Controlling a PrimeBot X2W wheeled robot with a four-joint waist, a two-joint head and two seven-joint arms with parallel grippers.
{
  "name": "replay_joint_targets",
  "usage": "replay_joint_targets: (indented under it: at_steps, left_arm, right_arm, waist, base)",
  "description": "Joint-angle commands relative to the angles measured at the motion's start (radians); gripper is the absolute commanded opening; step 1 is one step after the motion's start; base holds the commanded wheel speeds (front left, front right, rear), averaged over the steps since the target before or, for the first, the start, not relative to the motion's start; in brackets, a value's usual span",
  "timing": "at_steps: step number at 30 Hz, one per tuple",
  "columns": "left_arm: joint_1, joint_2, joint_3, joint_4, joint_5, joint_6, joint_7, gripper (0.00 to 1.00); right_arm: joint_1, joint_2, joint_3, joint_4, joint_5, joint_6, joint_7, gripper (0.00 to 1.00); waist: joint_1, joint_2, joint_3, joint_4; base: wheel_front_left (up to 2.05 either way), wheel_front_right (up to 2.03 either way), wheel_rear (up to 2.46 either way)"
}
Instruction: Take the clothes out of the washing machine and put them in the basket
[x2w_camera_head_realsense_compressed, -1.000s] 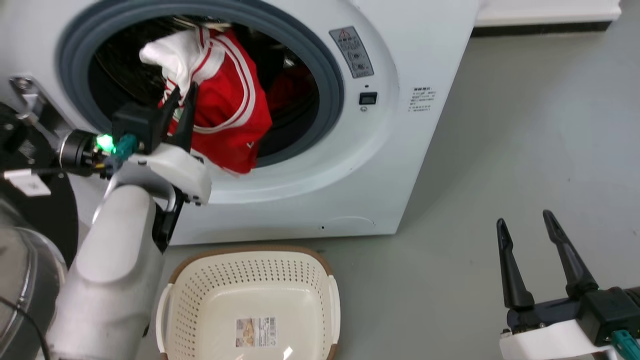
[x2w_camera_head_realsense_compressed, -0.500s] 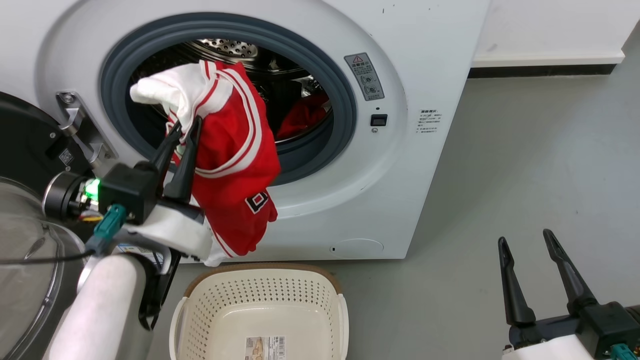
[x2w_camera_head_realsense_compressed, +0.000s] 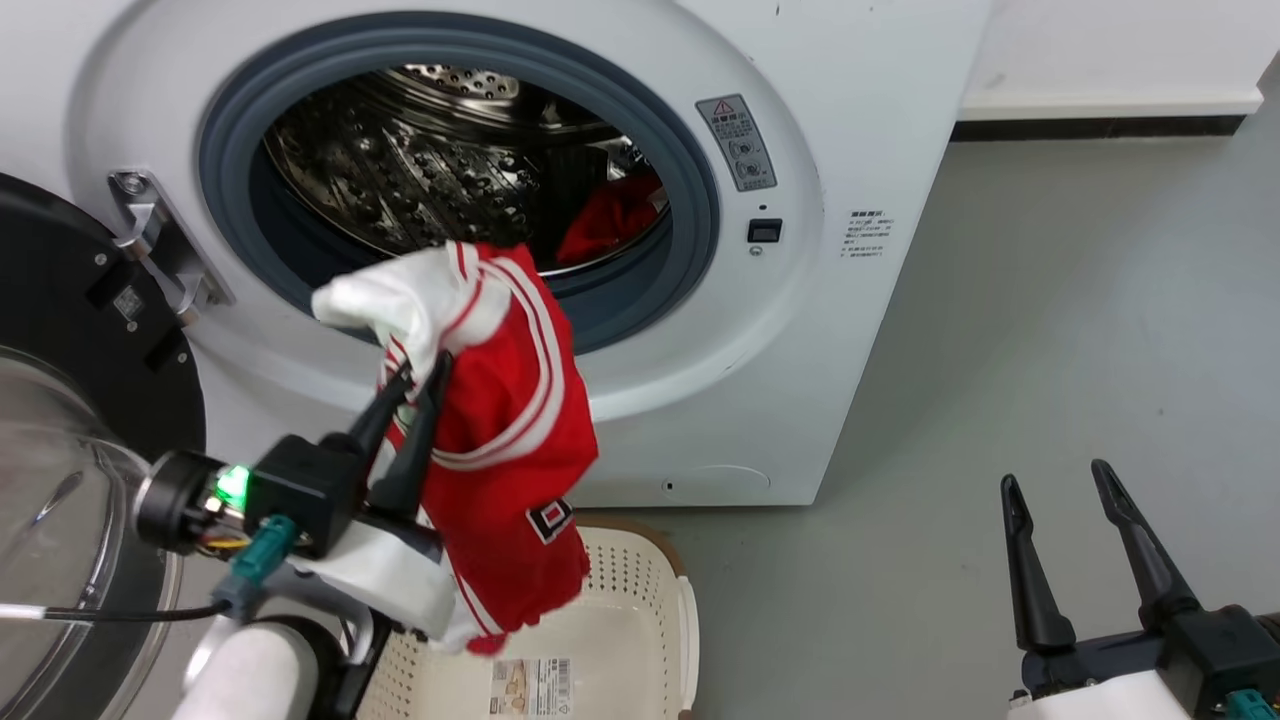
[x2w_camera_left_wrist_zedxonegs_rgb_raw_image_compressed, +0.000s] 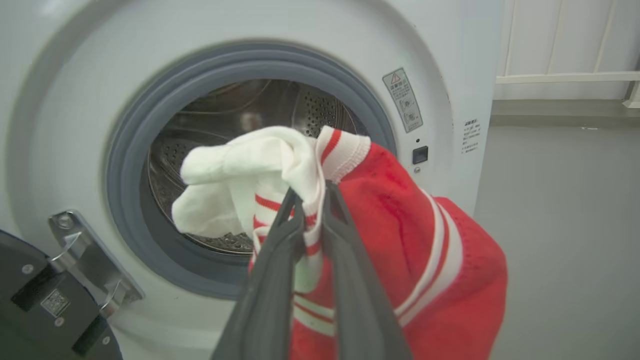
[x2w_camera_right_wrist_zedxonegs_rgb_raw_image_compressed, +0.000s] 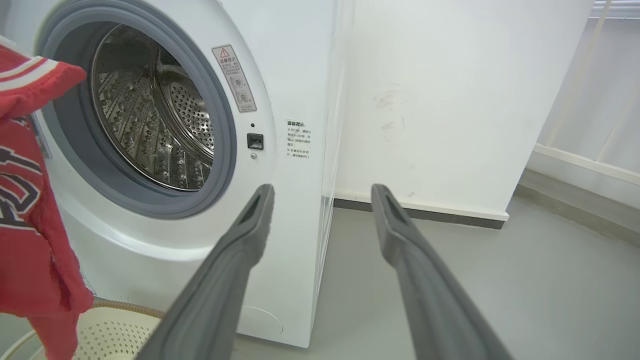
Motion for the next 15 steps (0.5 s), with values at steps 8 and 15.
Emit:
replay_joint_targets:
  at_steps: [8, 15]
  left_arm:
    - [0.036, -0.044, -0.068, 0.172, -0.025, -0.032, -0.042, 0.0]
    - [-0.038, -0.08, -0.083, 0.399, -0.052, -0.061, -0.097, 0.0]
  right_arm:
    - [-0.077, 0.002, -0.023, -0.022, 0.001, -0.001, -0.002, 1.0]
    - [-0.151, 0.002, -0.035, -0.04, 0.005, -0.001, -0.002, 1.0]
  waist:
    - [0.0001, -0.0001, 0.154, -0.025]
    - [0.0001, -0.0001, 0.3, -0.059]
  base:
    - [0.0, 0.0, 0.0]
    - [0.0, 0.0, 0.0]
